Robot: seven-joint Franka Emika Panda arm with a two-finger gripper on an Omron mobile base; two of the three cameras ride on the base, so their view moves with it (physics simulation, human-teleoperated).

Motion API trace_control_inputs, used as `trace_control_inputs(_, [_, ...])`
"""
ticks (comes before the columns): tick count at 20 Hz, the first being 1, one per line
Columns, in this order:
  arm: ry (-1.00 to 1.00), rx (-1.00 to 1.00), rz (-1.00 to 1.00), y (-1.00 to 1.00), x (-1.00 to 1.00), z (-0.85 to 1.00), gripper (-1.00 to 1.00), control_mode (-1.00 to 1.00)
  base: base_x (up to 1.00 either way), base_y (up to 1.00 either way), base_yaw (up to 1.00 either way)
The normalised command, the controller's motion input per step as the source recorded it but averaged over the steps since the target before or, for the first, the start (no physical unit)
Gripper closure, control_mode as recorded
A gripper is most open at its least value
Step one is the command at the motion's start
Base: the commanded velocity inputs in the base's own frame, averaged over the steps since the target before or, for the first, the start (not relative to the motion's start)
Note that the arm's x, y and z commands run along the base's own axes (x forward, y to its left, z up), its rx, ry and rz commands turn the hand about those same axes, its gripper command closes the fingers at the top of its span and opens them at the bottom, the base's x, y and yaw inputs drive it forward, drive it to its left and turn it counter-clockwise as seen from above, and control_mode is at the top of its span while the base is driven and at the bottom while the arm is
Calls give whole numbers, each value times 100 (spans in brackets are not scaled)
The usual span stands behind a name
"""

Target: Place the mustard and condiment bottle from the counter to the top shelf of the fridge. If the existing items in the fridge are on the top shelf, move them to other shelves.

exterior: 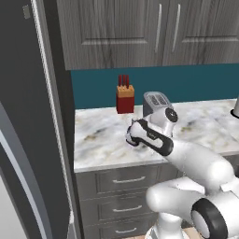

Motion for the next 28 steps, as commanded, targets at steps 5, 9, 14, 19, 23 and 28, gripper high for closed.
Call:
trace_control_inputs(5, [-13, 0, -10, -18, -100, 100, 100, -100, 0, 0, 0])
trace_control_inputs(9, [-5, -1, -12, -22, -100, 100, 100, -100, 0, 0, 0])
trace_control_inputs(14, [0, -2, -12, -30, -100, 100, 100, -100, 0, 0, 0])
trace_control_inputs(19, [5, 0, -12, -43, -100, 90, 100, -100, 0, 0, 0])
trace_control_inputs(23, [0, 0, -13, -32, -100, 35, 100, -100, 0, 0, 0])
trace_control_inputs(28, [0, 7, -7, -6, -77, 13, 100, -100, 0, 0, 0])
